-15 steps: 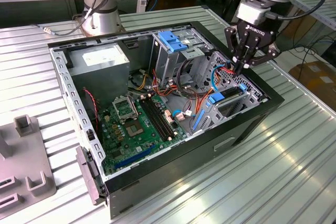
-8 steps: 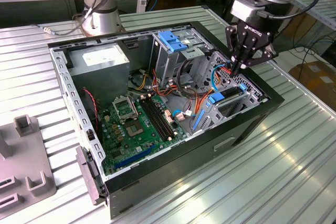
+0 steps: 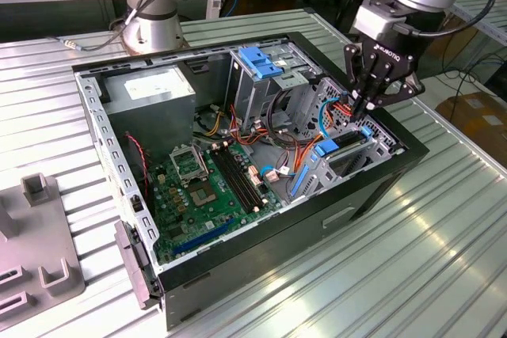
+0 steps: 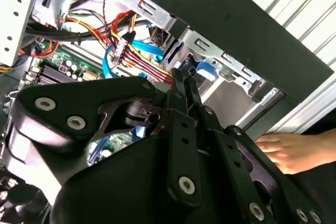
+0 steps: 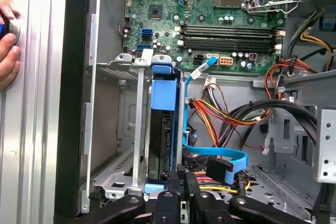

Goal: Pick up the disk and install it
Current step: 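Insert the first disk wire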

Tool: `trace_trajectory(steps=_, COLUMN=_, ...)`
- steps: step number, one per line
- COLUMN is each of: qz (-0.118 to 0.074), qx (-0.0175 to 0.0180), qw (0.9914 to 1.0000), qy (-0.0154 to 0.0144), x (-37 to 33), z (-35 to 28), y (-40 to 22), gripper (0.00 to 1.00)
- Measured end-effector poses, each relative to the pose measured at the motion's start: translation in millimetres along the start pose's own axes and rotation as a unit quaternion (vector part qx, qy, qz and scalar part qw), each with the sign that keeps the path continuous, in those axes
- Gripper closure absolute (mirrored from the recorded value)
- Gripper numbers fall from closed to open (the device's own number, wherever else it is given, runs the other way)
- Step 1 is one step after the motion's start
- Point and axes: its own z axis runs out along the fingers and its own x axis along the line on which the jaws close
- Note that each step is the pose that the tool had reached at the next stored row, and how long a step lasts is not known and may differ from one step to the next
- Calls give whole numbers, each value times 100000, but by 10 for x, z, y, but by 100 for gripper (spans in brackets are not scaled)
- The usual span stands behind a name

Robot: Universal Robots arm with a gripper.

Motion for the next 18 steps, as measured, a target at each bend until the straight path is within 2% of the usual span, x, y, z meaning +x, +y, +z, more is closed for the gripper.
trace_trajectory(steps=2, qz=1233, qx=-77, qw=99992, qy=-2, x=0, z=13, y=0, gripper=84)
trace_trajectory(steps=4, qz=1497, qx=117, qw=99989, qy=5, x=-2, z=24, y=4, gripper=84)
trace_trajectory(steps=5, qz=1547, qx=619, qw=99986, qy=18, x=-3, z=30, y=15, gripper=84)
trace_trajectory(steps=6, qz=1602, qx=1350, qw=99978, qy=24, x=-3, z=36, y=32, gripper=84)
trace_trajectory(steps=7, qz=1624, qx=1660, qw=99973, qy=31, x=-4, z=36, y=54, gripper=84)
trace_trajectory(steps=10, qz=1633, qx=1717, qw=99972, qy=27, x=14, z=38, y=122, gripper=84)
trace_trajectory(steps=16, qz=2328, qx=1669, qw=99959, qy=-103, x=70, z=55, y=127, gripper=84)
trace_trajectory(steps=18, qz=2405, qx=1663, qw=99957, qy=-164, x=112, z=63, y=130, gripper=84)
